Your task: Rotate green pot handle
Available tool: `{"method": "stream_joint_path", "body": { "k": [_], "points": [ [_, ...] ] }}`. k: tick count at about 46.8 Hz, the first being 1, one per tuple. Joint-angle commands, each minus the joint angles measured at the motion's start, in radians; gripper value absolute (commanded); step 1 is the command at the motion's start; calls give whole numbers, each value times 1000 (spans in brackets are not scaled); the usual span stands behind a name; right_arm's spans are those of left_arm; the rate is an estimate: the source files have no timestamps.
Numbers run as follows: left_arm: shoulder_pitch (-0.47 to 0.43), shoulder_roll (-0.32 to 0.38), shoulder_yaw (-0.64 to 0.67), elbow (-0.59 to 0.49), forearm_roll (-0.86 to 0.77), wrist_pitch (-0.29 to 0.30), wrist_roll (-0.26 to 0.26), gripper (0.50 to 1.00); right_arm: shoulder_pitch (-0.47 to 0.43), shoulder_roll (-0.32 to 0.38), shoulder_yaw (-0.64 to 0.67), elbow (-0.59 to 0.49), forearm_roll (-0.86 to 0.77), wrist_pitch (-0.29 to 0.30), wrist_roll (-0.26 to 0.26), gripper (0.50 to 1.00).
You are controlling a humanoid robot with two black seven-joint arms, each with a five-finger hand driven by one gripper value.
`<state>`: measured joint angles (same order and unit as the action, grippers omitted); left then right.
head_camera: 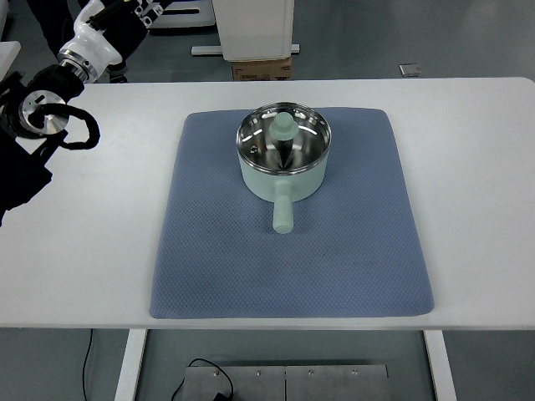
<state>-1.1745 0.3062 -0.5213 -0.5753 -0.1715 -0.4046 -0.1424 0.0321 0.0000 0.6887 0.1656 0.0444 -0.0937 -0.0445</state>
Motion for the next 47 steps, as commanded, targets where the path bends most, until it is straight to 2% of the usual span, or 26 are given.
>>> {"method": "stream_joint_path", "body": {
  "k": [1, 8, 14, 18, 19, 24, 38, 47],
  "points": [
    [-45, -31, 59, -34, 12, 3, 0, 1000, 0, 0, 0, 0, 0, 0, 0, 1000],
    [-105, -117, 109, -44, 127, 3, 4, 1000, 0, 0, 0, 0, 0, 0, 0, 1000],
    [-146, -122, 205, -110, 190, 3, 30, 1000, 0, 0, 0, 0, -1, 0, 0, 1000],
    [-177, -134, 279, -135, 190, 1, 30, 1000, 0, 0, 0, 0, 0, 0, 0, 1000],
    [-209, -153, 350, -147, 190, 1, 30, 1000, 0, 0, 0, 0, 0, 0, 0, 1000],
    [-252, -167, 440, -185, 190, -5, 30, 1000, 0, 0, 0, 0, 0, 0, 0, 1000],
    [-352, -205, 629, -333, 191, -8, 33, 1000, 0, 0, 0, 0, 0, 0, 0, 1000],
    [-415, -222, 708, -403, 191, -16, 99, 1000, 0, 0, 0, 0, 0, 0, 0, 1000]
  ]
}}
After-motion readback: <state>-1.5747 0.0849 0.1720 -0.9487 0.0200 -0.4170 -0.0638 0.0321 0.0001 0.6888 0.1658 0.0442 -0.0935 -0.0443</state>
